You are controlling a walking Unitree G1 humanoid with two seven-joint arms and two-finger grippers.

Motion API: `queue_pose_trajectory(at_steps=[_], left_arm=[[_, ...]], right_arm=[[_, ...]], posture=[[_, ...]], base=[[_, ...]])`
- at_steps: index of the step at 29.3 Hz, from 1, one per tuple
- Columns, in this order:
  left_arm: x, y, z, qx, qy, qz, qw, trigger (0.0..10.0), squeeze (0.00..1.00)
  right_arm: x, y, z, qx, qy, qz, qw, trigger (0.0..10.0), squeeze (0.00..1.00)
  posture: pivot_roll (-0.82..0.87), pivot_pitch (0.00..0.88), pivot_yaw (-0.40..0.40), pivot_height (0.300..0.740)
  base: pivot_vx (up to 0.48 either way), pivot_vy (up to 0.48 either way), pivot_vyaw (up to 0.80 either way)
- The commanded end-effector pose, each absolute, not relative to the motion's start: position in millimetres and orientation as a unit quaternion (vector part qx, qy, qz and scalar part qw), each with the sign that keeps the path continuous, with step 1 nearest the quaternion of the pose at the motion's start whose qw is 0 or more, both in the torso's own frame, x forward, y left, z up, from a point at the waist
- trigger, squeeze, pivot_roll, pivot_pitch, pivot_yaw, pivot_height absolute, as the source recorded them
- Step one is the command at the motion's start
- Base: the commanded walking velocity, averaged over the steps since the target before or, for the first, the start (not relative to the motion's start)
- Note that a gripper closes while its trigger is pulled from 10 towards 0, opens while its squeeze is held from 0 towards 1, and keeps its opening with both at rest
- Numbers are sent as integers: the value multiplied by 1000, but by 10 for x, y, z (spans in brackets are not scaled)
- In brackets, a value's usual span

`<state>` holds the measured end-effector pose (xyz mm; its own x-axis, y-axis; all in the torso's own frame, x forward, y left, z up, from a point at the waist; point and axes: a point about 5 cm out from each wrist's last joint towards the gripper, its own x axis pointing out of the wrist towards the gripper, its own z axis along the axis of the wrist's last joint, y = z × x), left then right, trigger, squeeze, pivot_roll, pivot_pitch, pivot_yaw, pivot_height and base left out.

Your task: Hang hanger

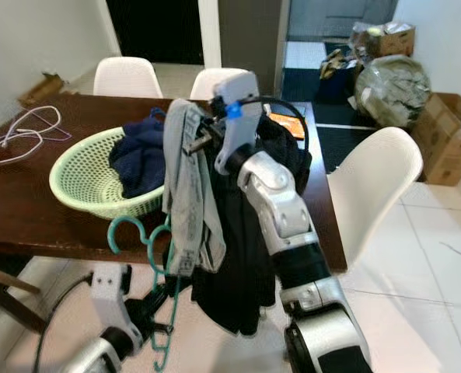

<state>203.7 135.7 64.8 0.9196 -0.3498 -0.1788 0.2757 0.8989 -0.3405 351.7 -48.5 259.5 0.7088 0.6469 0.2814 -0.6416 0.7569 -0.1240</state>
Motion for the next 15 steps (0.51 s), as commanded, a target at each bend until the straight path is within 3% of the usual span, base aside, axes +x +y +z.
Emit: queue_pose_trajectory(at_steps=[1, 6, 15], left_arm=[[2014, 1340, 627, -157, 124, -168, 965, 10000, 0], [2001, 1324, 652, -128, 118, -158, 972, 10000, 0], [1960, 1286, 703, -98, 102, -128, 982, 10000, 0]], right_arm=[[3492, -396, 2588, -18, -159, 355, 921, 10000, 0], [3626, -268, 2552, -59, -149, 275, 948, 10000, 0], [3855, -47, 2546, -112, -130, 220, 960, 10000, 0]], posture=[[83, 0, 0, 740], [97, 0, -14, 740], [141, 0, -57, 740]], base=[[0, 0, 0], [0, 0, 0], [0, 0, 0]])
